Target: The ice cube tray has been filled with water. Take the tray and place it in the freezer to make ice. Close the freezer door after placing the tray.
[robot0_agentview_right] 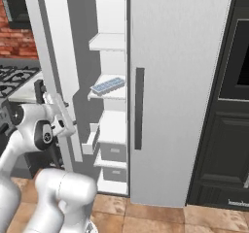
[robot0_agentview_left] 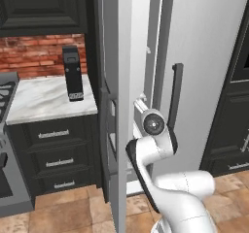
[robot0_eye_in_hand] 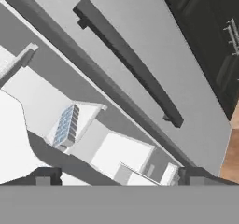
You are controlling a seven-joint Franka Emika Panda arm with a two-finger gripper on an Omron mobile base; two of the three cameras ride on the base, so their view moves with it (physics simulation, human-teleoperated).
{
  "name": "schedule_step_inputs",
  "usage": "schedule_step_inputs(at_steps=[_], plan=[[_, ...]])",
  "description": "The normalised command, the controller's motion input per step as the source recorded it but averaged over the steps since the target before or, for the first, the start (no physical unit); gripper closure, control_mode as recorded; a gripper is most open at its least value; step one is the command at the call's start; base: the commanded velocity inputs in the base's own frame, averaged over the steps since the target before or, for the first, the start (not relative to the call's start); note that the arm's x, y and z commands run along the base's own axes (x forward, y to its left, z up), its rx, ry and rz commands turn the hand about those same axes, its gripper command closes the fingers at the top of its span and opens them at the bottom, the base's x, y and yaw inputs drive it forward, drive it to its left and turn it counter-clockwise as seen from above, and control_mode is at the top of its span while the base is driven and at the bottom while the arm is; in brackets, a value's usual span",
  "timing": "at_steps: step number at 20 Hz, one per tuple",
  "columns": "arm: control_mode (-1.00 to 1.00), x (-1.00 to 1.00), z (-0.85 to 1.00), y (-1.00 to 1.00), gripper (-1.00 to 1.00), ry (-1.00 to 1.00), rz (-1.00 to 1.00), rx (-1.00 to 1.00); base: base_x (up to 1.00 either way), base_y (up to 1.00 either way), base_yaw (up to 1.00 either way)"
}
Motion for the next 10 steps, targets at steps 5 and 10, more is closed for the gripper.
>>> schedule_step_inputs(at_steps=[5,10], plan=[[-1.00,-0.34,0.14,0.76,-1.00,0.15,0.35,-0.41,0.00,0.00,0.00],[-1.00,-0.19,0.23,0.96,-1.00,0.17,0.37,-0.51,0.00,0.00,0.00]])
